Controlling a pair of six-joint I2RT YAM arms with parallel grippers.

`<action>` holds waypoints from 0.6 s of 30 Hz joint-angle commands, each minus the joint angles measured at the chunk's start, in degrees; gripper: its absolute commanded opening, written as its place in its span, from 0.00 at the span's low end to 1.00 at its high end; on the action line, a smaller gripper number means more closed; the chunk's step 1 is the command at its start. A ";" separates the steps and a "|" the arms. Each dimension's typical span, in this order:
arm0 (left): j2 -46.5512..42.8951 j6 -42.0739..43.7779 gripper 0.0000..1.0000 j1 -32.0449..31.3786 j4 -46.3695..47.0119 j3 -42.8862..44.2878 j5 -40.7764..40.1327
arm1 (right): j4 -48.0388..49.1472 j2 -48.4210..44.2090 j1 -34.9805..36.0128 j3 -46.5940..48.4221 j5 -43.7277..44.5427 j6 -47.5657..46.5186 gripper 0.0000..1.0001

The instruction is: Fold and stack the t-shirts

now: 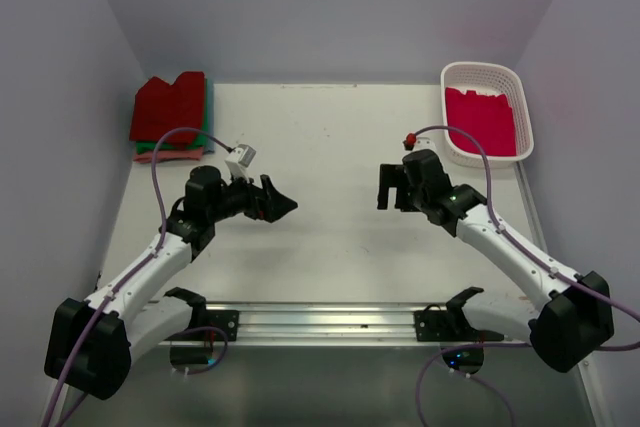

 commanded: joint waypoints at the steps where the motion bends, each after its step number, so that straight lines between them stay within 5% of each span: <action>1: -0.13 0.79 1.00 -0.16 1.46 2.15 -1.14 | -0.27 2.30 0.23 3.87 0.87 -1.33 0.99; 10: -0.48 0.44 1.00 -0.16 1.46 1.53 0.18 | -0.71 5.38 -3.10 8.08 9.56 2.01 0.99; 18: -3.99 -0.18 1.00 -0.16 0.07 -0.75 -1.22 | -2.82 23.46 -19.18 26.18 8.51 5.17 0.99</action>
